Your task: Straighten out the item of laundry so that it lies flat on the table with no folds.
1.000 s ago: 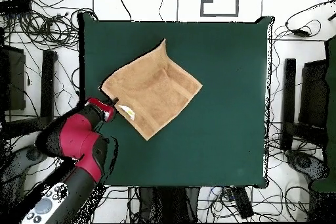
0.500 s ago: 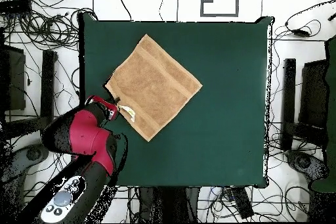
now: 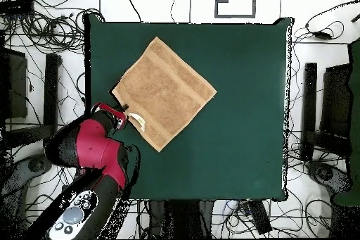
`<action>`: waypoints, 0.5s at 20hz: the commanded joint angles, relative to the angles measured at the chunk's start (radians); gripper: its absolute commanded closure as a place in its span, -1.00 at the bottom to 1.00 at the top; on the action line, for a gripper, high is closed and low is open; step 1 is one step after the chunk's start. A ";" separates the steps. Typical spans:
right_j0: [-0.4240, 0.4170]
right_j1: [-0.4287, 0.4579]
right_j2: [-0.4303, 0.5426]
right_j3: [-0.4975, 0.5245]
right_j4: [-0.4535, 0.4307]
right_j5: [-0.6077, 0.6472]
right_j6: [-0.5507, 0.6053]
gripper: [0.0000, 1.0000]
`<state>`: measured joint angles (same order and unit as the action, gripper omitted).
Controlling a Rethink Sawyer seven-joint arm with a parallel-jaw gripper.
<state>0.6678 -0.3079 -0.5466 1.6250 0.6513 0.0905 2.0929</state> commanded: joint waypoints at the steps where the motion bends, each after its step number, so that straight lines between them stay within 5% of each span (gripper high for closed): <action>1: 0.003 -0.001 0.171 0.073 -0.045 -0.046 0.175 1.00; 8: 0.019 0.015 0.145 0.054 -0.030 0.009 0.173 1.00; 9: 0.027 0.022 0.132 0.048 -0.025 0.037 0.173 -1.00; 10: 0.029 0.021 0.129 0.052 -0.024 0.036 0.177 -1.00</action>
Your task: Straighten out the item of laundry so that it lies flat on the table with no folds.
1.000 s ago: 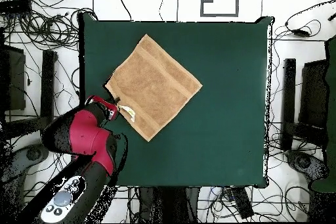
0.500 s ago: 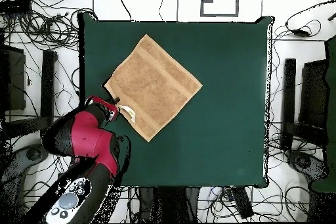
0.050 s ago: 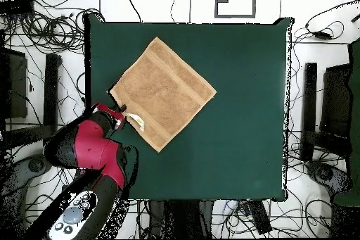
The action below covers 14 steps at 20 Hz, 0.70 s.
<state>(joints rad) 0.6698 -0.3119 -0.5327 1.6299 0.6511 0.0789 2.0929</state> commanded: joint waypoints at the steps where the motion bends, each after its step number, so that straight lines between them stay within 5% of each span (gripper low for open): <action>1: 0.029 0.023 0.113 0.050 -0.021 0.047 0.180 -1.00; 14: -0.016 -0.021 0.169 0.084 -0.055 0.045 0.138 -1.00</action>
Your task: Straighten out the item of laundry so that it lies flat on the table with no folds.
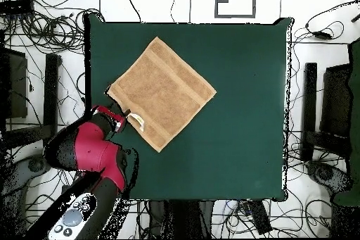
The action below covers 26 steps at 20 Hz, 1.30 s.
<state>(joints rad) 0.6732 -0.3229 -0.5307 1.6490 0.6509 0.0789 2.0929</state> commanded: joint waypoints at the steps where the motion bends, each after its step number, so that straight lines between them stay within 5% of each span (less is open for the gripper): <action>1: -0.040 -0.033 0.190 0.082 -0.066 0.039 0.126 -1.00; 5: -0.128 -0.176 0.280 0.178 -0.116 0.134 0.044 -1.00; 9: -0.152 -0.322 0.256 0.244 -0.177 0.342 0.007 -1.00; 12: -0.217 -0.395 0.290 0.284 -0.218 0.382 -0.036 -1.00; 20: -0.404 -0.426 0.389 0.340 -0.325 0.273 -0.084 -1.00; 26: -0.439 -0.405 0.421 0.326 -0.399 0.223 -0.016 -1.00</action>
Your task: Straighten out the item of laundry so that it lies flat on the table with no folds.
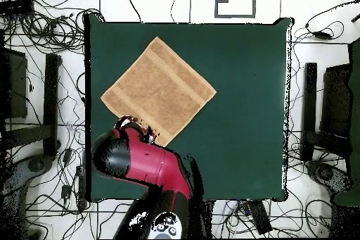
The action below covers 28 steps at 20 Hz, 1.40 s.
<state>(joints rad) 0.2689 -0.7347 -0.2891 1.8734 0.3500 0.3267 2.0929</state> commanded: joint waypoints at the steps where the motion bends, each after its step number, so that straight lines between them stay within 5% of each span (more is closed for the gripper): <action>1: -0.037 0.009 0.181 0.101 -0.110 -0.039 -0.009 -1.00; 10: -0.023 0.050 0.139 0.078 -0.221 -0.090 0.047 -1.00; 28: -0.005 0.063 0.131 0.090 -0.252 -0.122 0.115 -1.00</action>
<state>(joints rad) 0.2477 -0.7321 -0.2504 1.8900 0.1378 0.2477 2.0929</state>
